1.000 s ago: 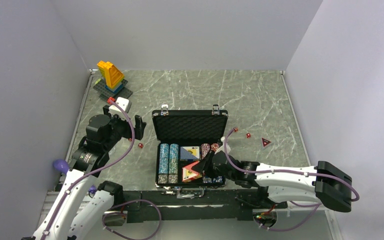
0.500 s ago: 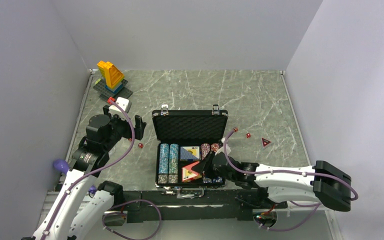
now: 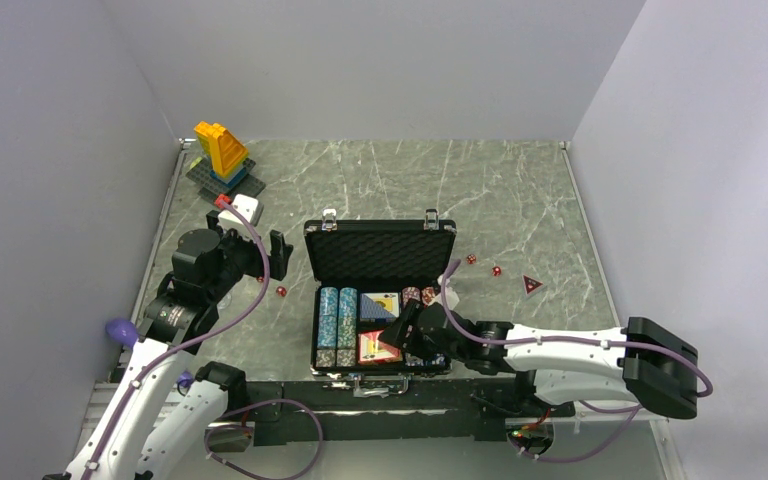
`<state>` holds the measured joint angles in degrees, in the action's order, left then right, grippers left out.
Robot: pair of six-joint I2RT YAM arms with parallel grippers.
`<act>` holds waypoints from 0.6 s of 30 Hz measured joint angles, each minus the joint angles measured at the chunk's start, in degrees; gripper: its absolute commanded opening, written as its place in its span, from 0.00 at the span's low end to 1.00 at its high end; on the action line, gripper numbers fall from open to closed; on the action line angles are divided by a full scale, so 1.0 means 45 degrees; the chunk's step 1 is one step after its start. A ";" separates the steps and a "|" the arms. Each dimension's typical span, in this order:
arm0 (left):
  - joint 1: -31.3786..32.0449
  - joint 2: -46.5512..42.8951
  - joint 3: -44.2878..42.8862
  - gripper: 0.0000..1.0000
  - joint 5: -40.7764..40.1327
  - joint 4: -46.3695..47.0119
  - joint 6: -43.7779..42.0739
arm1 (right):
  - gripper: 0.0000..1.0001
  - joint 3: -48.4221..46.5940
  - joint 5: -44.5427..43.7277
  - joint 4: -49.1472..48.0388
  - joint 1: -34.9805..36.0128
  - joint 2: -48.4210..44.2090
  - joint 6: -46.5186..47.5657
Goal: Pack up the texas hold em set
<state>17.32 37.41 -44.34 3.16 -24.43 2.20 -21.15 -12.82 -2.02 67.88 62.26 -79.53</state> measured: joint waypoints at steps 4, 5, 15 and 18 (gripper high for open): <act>0.0000 0.0000 0.0000 0.99 -0.0005 0.0000 -0.0005 | 0.79 -0.0865 -0.0228 0.1389 0.0136 -0.0029 0.0384; 0.0000 0.0000 0.0000 0.99 -0.0005 -0.0005 -0.0005 | 0.79 -0.1151 -0.0335 0.1749 0.0199 -0.0029 0.0510; 0.0000 0.0000 0.0000 0.99 -0.0010 -0.0005 -0.0005 | 0.72 -0.3215 -0.2035 0.4663 0.0947 0.0015 0.1409; 0.0000 0.0000 0.0000 0.99 -0.0010 -0.0005 0.0000 | 0.66 -0.3215 -0.2176 0.5163 0.1015 0.0228 0.1443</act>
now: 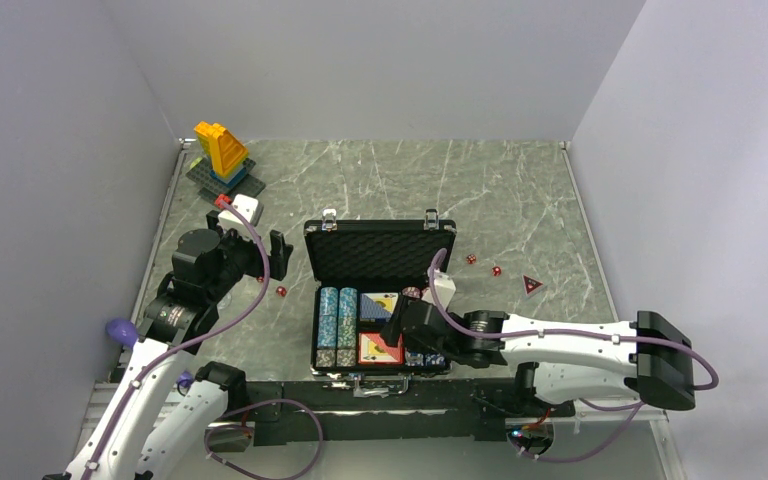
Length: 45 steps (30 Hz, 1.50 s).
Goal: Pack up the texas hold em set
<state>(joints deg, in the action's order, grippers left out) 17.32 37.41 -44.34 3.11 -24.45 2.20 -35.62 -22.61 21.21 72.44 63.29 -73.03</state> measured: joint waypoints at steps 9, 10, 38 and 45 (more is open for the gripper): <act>0.0000 -0.0015 0.0000 0.99 -0.0121 -0.0005 0.0000 | 0.58 0.0000 0.0010 0.0296 0.0092 0.0432 0.0209; 0.0000 -0.0015 0.0000 0.99 -0.0146 0.0000 0.0000 | 0.58 0.0000 0.0034 0.0277 0.0092 0.0481 0.0257; -0.0019 -0.0015 0.0000 1.00 -0.0447 -0.0049 0.0102 | 0.63 -0.2351 0.0024 0.2137 0.0253 0.3565 0.0986; -0.0034 -0.0015 0.0000 0.99 -0.0471 -0.0049 0.0107 | 0.64 -0.2705 0.0039 0.2186 0.0257 0.4284 0.0996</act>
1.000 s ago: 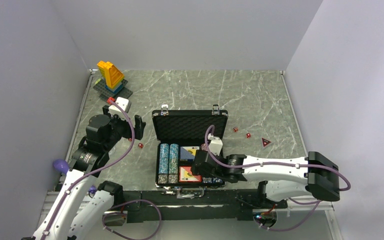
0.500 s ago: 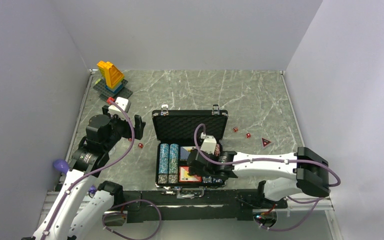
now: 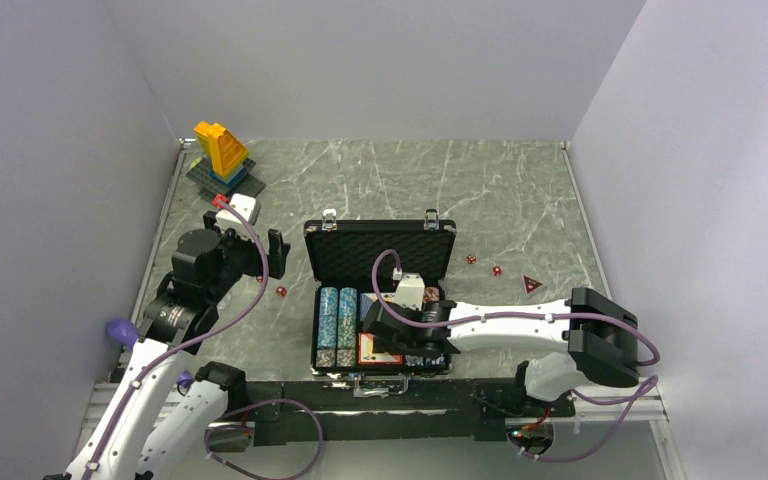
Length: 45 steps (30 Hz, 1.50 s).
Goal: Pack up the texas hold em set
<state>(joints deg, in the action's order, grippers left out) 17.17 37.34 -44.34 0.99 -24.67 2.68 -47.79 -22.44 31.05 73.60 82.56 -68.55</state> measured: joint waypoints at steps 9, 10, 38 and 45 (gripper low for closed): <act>-0.0049 0.0000 0.0000 0.99 -0.0005 0.0000 0.0015 | 0.64 -0.0107 0.0185 -0.0131 0.0000 0.0214 0.0622; -0.0053 0.0000 0.0000 0.99 -0.0005 -0.0005 0.0019 | 0.65 -0.0107 0.0219 -0.0146 -0.0005 0.0214 0.0729; -0.2414 0.2686 -0.0005 0.96 -0.0894 -0.0631 0.1132 | 0.79 -0.2390 -0.1389 -0.0185 -0.3497 -0.6489 0.7995; -0.2841 0.3638 -0.0005 0.93 -0.0918 -0.0957 0.1239 | 0.74 -0.3842 0.0869 -0.0971 -0.8102 -0.5950 1.0370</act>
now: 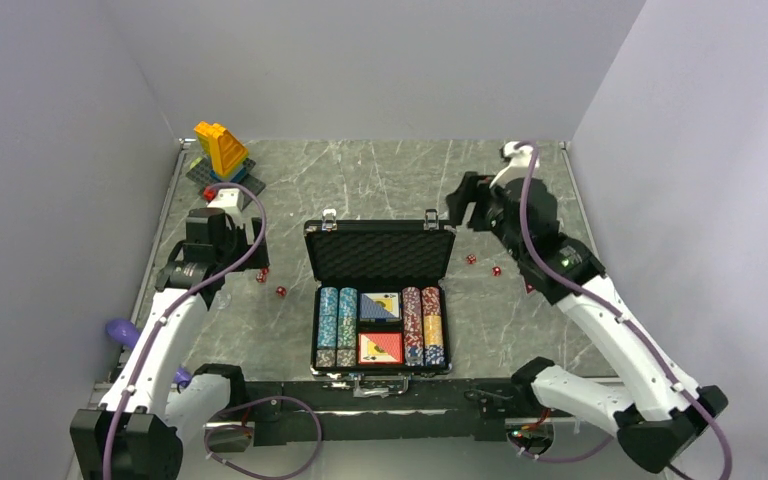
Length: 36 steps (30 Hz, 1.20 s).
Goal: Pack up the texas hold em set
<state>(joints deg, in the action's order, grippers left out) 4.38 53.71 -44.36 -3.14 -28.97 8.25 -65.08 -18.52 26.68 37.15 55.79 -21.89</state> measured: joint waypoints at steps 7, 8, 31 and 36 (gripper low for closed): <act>-0.0063 0.0136 -0.0005 0.92 0.0010 -0.0204 0.0000 | 0.70 0.0835 0.3453 -0.0442 -0.6023 0.0534 0.0374; -0.0063 0.0151 -0.0005 0.92 0.0019 -0.0223 -0.0005 | 0.69 0.1146 0.3949 -0.0525 -0.6771 0.0529 0.0374; -0.0063 -0.1307 -0.0005 0.94 0.0641 -0.0185 -0.0063 | 0.51 0.3429 0.4818 0.0204 -0.8786 0.6577 0.2312; -0.0063 -0.1418 -0.0005 0.94 0.0665 -0.0185 -0.0107 | 0.51 0.3376 0.4507 0.0296 -0.8087 0.7082 0.2667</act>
<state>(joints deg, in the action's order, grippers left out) 4.10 47.33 -44.38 -0.14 -29.80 7.77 -49.89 1.76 28.01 0.75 87.66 -9.89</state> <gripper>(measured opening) 0.935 0.513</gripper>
